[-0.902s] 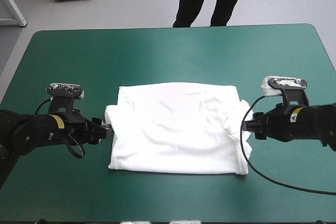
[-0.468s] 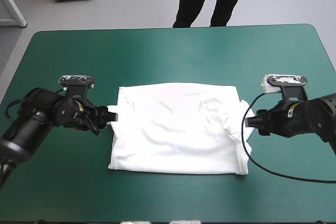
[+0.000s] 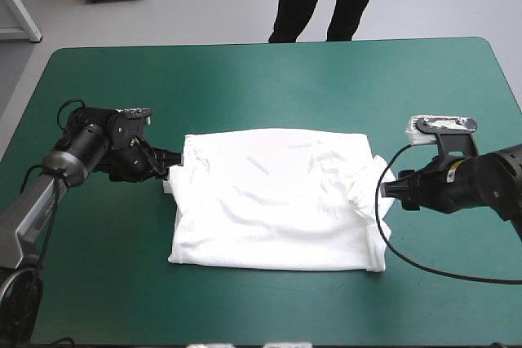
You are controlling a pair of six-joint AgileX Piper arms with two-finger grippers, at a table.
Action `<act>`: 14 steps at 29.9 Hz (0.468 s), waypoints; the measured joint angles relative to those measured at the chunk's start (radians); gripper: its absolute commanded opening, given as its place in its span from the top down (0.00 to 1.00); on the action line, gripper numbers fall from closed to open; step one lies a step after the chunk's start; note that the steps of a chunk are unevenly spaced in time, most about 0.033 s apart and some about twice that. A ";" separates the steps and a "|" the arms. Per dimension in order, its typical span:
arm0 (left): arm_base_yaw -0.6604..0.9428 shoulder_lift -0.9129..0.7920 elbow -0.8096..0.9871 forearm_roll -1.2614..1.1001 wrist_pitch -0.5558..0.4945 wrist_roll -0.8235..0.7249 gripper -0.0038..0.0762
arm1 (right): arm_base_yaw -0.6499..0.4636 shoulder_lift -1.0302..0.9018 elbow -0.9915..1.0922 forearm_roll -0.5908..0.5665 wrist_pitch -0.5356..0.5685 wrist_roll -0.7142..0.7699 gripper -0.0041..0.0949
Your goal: Fold the cloth
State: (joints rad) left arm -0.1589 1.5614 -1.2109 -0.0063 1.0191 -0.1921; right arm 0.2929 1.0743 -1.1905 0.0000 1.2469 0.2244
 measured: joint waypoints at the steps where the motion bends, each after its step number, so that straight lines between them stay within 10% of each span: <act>1: 0.001 0.020 -0.006 0.000 -0.004 0.003 0.36 | 0.000 0.000 0.000 0.000 0.000 0.000 0.38; 14: 0.003 0.237 -0.056 -0.006 -0.047 0.010 0.46 | 0.000 0.000 0.000 0.000 0.000 0.002 0.38</act>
State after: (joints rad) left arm -0.1555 1.7980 -1.2669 -0.0121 0.9723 -0.1826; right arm 0.2929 1.0743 -1.1905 0.0000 1.2469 0.2264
